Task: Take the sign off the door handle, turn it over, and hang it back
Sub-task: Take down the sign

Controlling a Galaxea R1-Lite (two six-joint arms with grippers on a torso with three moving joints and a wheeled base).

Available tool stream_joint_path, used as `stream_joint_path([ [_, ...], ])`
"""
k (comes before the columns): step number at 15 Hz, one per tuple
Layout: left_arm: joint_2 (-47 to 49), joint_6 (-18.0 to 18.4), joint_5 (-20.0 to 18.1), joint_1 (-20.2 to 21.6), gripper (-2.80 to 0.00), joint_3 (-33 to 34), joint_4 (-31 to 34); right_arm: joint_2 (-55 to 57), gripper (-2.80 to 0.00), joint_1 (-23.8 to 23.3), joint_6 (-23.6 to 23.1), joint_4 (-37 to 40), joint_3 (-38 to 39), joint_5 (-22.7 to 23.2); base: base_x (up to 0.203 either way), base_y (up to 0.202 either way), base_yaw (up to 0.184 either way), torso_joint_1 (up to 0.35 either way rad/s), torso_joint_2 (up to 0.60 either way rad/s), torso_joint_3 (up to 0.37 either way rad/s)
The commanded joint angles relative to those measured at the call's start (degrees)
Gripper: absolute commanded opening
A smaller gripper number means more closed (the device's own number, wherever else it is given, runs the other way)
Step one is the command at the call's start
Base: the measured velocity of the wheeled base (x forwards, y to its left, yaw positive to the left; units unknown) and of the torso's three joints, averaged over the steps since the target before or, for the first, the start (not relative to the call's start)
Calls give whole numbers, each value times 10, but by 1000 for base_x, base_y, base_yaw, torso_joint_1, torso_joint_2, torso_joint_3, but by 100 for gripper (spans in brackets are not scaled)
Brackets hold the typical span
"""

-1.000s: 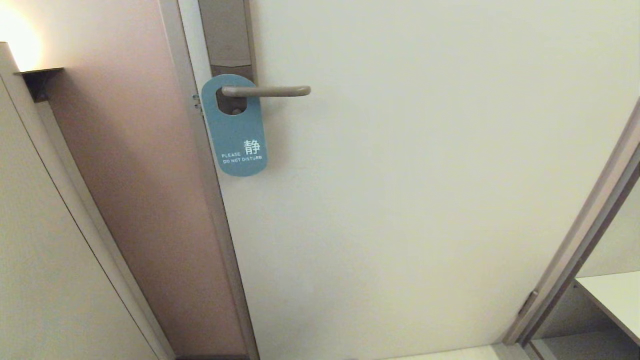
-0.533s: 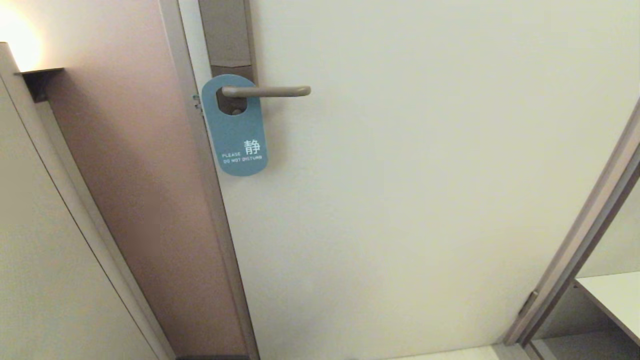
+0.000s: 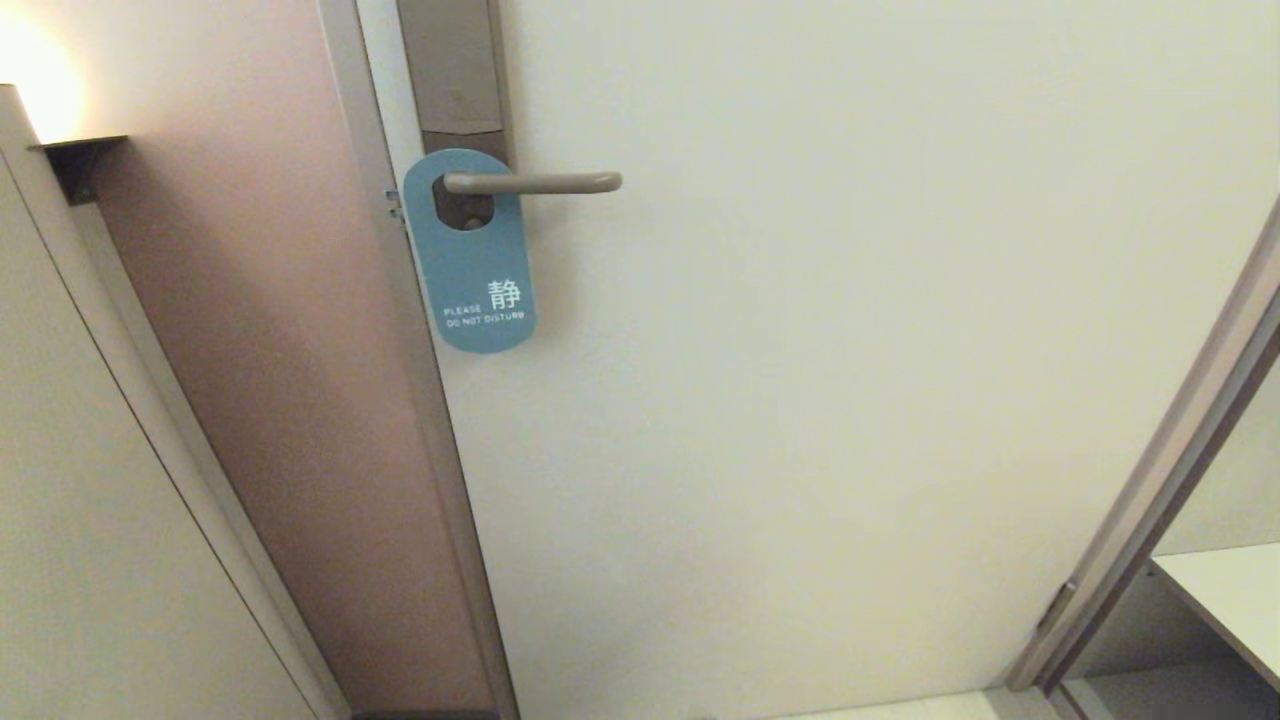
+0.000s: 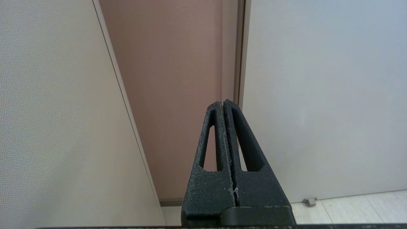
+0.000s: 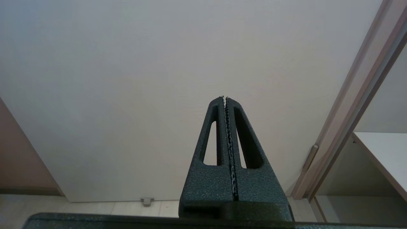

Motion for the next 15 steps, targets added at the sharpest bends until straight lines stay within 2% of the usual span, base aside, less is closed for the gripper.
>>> stream_joint_path([
  [1,0,0,0,0,-280,0,-1,1,-280,0,0,0,0,0,0,0,0,0,0,0],
  [13,0,9,0,0,-280,-3,-4,1,-280,0,0,0,0,0,0,0,0,0,0,0],
  [15,0,8,-15,0,-280,-28,0,1,-280,0,0,0,0,0,0,0,0,0,0,0],
])
